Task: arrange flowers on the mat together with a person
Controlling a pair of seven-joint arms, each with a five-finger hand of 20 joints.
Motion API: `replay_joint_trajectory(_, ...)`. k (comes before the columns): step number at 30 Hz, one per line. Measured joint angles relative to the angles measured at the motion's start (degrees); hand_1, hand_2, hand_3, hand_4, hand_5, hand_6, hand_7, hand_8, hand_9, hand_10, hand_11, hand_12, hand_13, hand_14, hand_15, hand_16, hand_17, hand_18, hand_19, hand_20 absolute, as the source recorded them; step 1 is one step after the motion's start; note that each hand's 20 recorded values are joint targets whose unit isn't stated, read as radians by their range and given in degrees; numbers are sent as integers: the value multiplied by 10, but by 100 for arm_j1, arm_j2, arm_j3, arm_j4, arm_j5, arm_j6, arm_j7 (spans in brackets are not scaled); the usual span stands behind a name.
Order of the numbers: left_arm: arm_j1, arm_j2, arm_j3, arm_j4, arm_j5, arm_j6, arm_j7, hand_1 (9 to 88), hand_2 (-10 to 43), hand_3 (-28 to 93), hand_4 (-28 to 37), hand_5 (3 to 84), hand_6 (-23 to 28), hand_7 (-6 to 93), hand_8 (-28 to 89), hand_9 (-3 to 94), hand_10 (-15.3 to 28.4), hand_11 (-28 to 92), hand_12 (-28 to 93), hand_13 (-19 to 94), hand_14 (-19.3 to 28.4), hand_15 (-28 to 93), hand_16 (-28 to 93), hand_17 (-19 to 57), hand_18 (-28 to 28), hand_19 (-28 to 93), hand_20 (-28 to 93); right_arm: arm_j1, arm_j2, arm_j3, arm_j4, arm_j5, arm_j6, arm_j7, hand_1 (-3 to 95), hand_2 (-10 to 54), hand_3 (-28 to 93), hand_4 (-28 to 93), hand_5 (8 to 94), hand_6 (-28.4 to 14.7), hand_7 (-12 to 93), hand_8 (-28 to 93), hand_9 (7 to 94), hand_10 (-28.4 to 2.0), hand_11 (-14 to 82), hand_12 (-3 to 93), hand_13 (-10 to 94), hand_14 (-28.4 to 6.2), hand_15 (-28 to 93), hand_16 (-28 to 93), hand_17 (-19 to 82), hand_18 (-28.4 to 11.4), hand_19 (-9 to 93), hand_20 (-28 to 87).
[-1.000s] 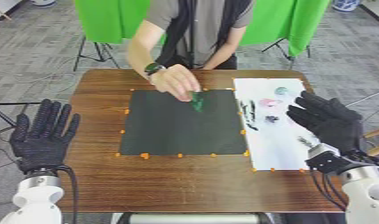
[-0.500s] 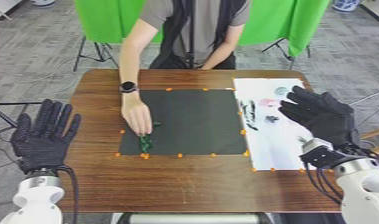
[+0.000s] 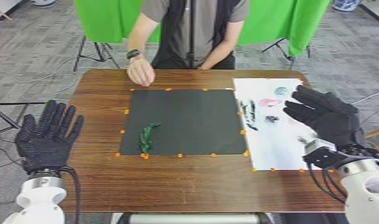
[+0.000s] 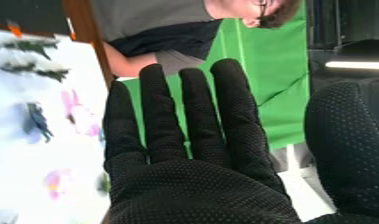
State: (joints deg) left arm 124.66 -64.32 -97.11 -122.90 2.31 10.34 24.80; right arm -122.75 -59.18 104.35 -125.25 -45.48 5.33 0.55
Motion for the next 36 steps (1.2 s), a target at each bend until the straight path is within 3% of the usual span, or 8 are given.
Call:
replay_joint_trajectory(4, -7, 0, 0, 3, -14, 1, 0, 279, 143, 739, -283, 472, 77, 134, -105, 435, 135, 177, 69, 325, 144, 267, -63, -59, 151, 377, 100, -76, 143, 29, -104, -1049, 446, 116, 183, 69, 802, -252, 351, -62, 133, -111, 348, -178, 56, 114, 336, -165, 105, 131, 121, -165, 309, 107)
replay_joint_trajectory(8, -13, 0, 0, 3, -25, 8, 0, 280, 142, 740, -283, 460, 75, 136, -105, 423, 132, 177, 70, 325, 145, 270, -63, -59, 151, 378, 100, -171, 439, 44, -291, -2670, 1342, 1053, 204, 34, 790, -246, 307, -77, 117, -100, 304, -197, 58, 115, 261, -187, 58, 153, 82, -170, 362, 76)
replay_joint_trajectory(14, -14, 5, 3, 3, -70, 118, 21, 282, 141, 741, -283, 444, 71, 143, -110, 403, 128, 179, 68, 323, 146, 272, -64, -59, 151, 381, 99, -287, 700, 289, -398, -3919, 1353, 2449, 228, -54, 779, -243, 332, -91, 107, -95, 314, -214, 67, 127, 260, -197, 98, 190, 75, -182, 487, 90)
replay_joint_trajectory(17, -12, 6, 5, 0, -86, 146, 26, 283, 140, 741, -283, 424, 70, 146, -112, 402, 128, 181, 68, 331, 149, 292, -59, -55, 157, 410, 113, -237, 916, 53, -394, -4903, 1053, 3310, 250, -91, 766, -259, 372, -100, 109, -96, 371, -229, 164, 186, 295, -203, 427, 172, 124, -212, 662, 188)
replay_joint_trajectory(20, -12, 6, 9, -2, -113, 167, 39, 283, 140, 742, -283, 420, 70, 147, -113, 404, 128, 186, 70, 333, 152, 300, -60, -54, 160, 416, 117, -81, 1115, -285, -365, -5887, 166, 4218, 272, -95, 734, -280, 469, -100, 121, -101, 412, -228, 340, 255, 314, -230, 686, 191, 155, -232, 744, 268)
replay_joint_trajectory(25, -12, 6, 21, -6, -135, 199, 60, 283, 140, 744, -283, 417, 69, 150, -114, 403, 128, 188, 69, 331, 152, 301, -64, -55, 158, 409, 113, 40, 1138, -352, -315, -6934, -926, 5270, 297, -95, 720, -282, 498, -98, 127, -103, 421, -231, 391, 272, 333, -241, 726, 208, 165, -239, 752, 282)
replay_joint_trajectory(32, 7, 3, 28, -13, -162, 254, 83, 284, 140, 744, -283, 424, 70, 151, -113, 402, 128, 189, 68, 330, 152, 300, -65, -57, 157, 405, 111, 166, 1109, -462, 0, -9024, -988, 5509, 348, -95, 710, -282, 611, -60, 191, -120, 492, -207, 550, 343, 428, -218, 785, 276, 211, -245, 787, 311)
replay_joint_trajectory(36, 19, 1, 31, -13, -167, 254, 84, 288, 147, 740, -283, 433, 72, 151, -114, 405, 129, 190, 68, 330, 152, 300, -65, -57, 157, 404, 110, 231, 1020, -391, 84, -9354, -1061, 5351, 395, -95, 686, -283, 672, -27, 213, -133, 574, -179, 555, 365, 493, -194, 778, 330, 240, -246, 786, 353)
